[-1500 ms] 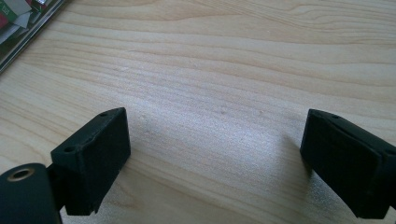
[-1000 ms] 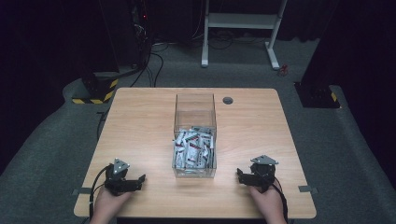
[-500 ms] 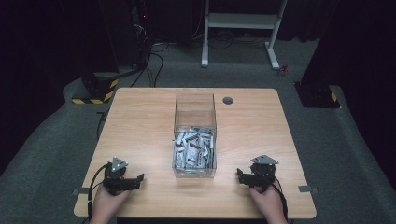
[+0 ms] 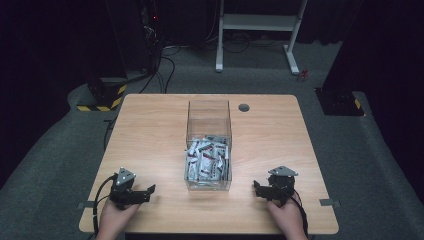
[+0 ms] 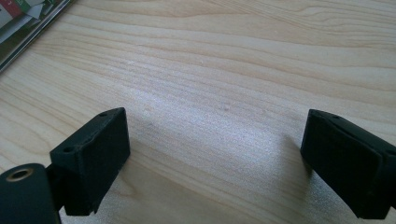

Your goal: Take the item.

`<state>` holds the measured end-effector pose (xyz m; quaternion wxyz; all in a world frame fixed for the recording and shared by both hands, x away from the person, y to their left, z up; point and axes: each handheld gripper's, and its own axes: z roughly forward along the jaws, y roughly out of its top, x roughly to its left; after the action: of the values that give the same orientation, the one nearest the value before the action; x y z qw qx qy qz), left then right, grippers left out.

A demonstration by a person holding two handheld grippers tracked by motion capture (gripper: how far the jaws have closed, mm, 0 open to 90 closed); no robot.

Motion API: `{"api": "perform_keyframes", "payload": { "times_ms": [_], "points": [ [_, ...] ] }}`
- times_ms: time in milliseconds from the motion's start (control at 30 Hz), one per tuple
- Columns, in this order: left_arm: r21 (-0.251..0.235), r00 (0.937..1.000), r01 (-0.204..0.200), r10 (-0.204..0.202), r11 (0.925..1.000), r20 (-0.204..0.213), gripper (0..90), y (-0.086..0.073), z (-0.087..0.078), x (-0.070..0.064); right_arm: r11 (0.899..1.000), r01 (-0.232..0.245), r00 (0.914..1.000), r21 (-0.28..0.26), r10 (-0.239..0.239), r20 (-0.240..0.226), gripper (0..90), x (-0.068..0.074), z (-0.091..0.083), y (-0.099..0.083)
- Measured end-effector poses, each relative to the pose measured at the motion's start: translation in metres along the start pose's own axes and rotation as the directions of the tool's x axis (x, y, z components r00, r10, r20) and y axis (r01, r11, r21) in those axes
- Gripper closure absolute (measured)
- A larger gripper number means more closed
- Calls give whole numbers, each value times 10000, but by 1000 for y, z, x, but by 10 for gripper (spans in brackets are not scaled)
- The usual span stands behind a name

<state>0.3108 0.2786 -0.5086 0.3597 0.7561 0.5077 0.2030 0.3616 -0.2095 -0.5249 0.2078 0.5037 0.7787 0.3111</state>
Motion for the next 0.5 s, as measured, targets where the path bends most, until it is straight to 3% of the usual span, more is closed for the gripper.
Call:
{"api": "perform_keyframes", "payload": {
  "times_ms": [300,500],
  "points": [
    [-318,9990,-41,56,9995,450,83,3,-2,-7,10000,15,10000,-9,-15,-24,80,0,0,0],
    [-554,9980,144,-110,9984,626,83,6,-4,-10,10000,19,10000,-8,-19,-28,80,0,0,0]
  ]
}}
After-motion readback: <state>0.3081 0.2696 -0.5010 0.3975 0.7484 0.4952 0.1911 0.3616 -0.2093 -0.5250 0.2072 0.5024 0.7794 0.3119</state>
